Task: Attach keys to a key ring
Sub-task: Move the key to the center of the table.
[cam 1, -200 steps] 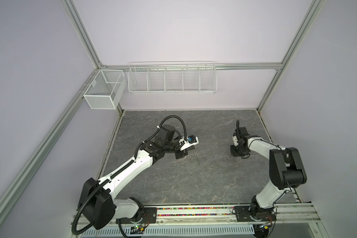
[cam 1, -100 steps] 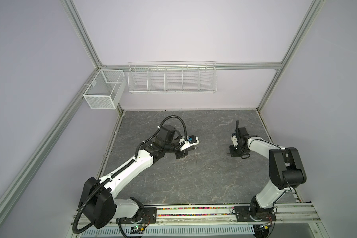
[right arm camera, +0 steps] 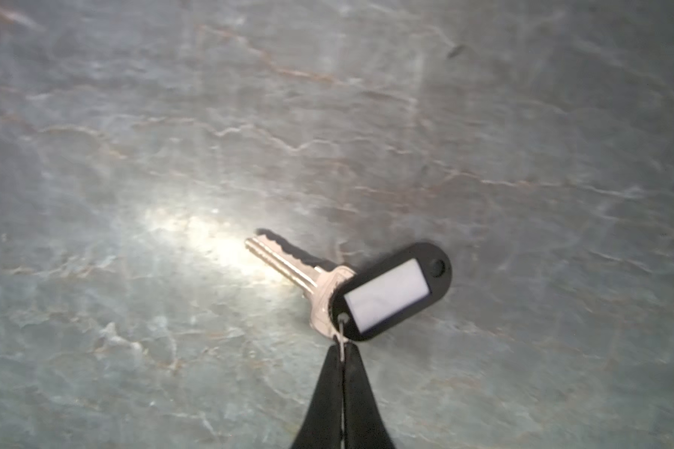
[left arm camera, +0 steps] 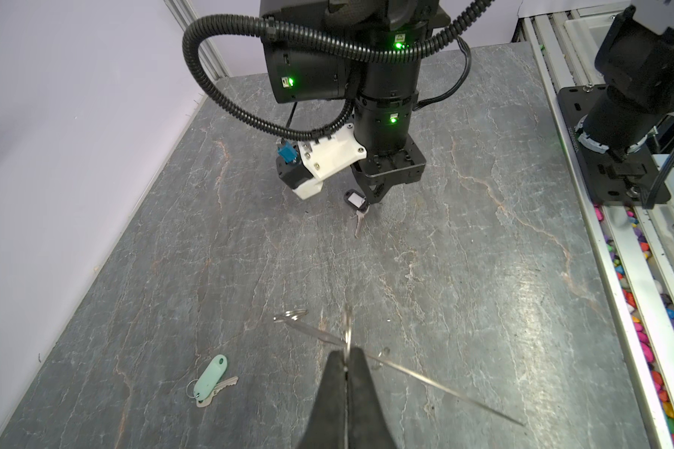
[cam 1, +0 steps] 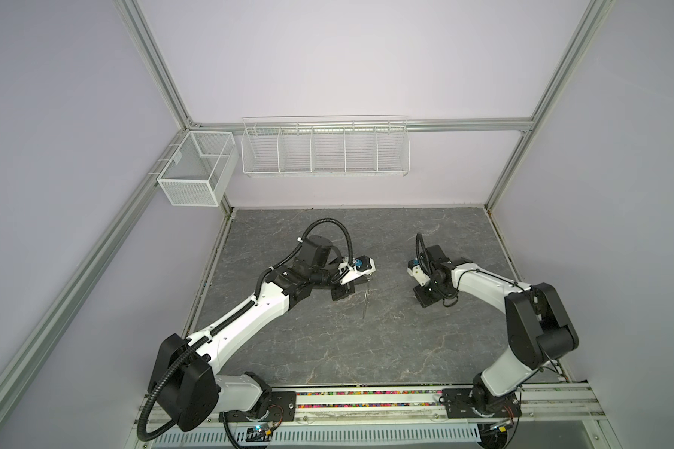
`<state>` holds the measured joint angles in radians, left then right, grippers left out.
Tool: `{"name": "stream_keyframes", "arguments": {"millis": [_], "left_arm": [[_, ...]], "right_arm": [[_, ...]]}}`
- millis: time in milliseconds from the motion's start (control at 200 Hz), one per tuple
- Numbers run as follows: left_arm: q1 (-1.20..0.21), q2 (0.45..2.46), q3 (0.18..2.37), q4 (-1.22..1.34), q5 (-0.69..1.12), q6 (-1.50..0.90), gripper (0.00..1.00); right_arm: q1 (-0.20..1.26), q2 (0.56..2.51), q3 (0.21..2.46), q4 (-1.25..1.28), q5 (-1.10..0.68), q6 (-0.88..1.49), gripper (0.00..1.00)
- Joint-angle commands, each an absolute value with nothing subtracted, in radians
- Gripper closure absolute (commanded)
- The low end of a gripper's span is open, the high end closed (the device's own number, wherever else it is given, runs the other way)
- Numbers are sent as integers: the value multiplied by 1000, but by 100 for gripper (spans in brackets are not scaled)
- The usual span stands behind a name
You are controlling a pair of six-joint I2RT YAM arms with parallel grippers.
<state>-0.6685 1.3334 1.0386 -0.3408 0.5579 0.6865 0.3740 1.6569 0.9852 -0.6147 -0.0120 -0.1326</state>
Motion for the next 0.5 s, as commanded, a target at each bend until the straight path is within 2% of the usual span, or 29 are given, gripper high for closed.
{"name": "stream_keyframes", "arguments": {"millis": [0,495], "left_arm": [[-666,1303,1020,-342,569,709,100],[-666,1232,963,-361,532,736,100]], "right_arm": [[432,1660,977,-648,-55,-198,94],[622,1729,1028,-635,-29,-132,94]]}}
